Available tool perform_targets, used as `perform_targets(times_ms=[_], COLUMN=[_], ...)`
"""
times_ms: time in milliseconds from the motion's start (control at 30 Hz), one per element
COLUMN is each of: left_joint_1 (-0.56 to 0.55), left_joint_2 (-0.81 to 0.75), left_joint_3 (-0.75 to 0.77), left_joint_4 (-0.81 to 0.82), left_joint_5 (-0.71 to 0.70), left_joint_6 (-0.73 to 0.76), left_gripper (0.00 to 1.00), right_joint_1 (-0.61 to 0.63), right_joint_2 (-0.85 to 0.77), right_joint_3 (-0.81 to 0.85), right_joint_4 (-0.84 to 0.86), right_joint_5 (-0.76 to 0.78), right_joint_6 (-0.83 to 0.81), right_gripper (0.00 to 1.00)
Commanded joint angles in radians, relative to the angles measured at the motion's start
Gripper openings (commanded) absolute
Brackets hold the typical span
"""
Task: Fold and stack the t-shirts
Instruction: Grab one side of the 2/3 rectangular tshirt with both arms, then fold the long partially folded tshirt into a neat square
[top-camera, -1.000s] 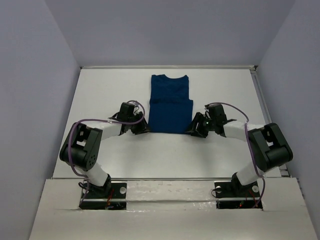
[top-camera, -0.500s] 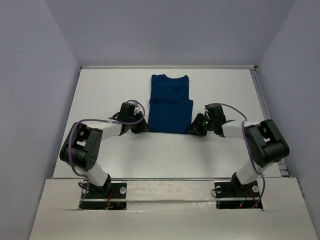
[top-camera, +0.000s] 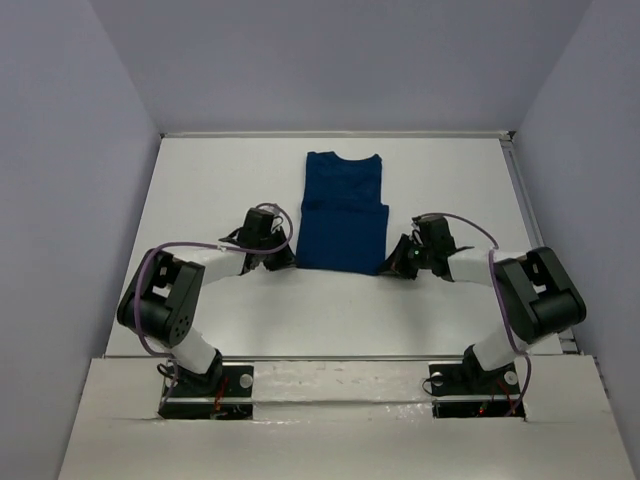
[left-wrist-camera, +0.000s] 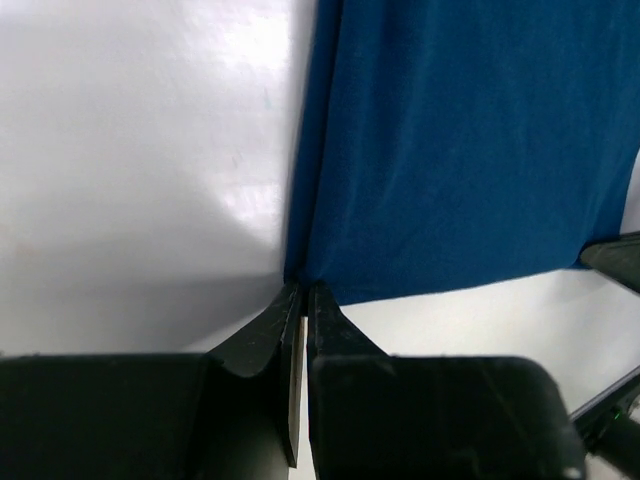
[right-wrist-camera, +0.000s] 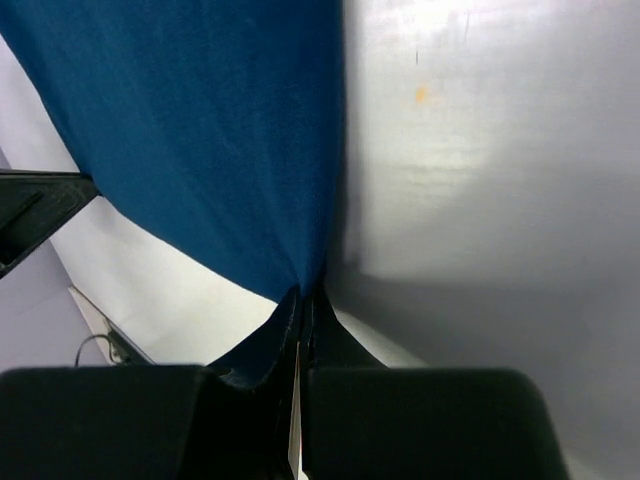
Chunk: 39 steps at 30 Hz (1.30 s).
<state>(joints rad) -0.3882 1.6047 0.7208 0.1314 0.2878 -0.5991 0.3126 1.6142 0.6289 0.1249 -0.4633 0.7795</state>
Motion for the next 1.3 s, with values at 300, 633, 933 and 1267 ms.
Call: perform_targets(times_ms=[300,633,933,1267], left_joint_1=[-0.310,-0.220,0.051,0.104], left_joint_2=[-0.735,-0.559,-0.281,0.180], left_joint_3=[-0.206,0.253,0.413,0.658], left_joint_4=[-0.505,-0.627,-0.439,-0.354], left_joint_5=[-0.070,-0.234,-0.170,-0.148], left_joint_6=[-0.247,-0.085,0.059,0.120], left_gripper=[0.00,0.00,0.00,0.00], right_joint_1=[0.092,0.082,-0.012,-0.064], right_joint_2=[-0.743,-0.475,0.053,0.440], right_joint_3=[-0.131,0.383,0.778,1.058], right_joint_4=[-0.641,-0.794,-0.682,-0.665], right_joint_5=[-0.009,0.193,0.132,0.127], right_joint_6=[-0.011,-0.190,-0.295,-0.305], right_gripper=[0.00,0.00,0.00,0.00])
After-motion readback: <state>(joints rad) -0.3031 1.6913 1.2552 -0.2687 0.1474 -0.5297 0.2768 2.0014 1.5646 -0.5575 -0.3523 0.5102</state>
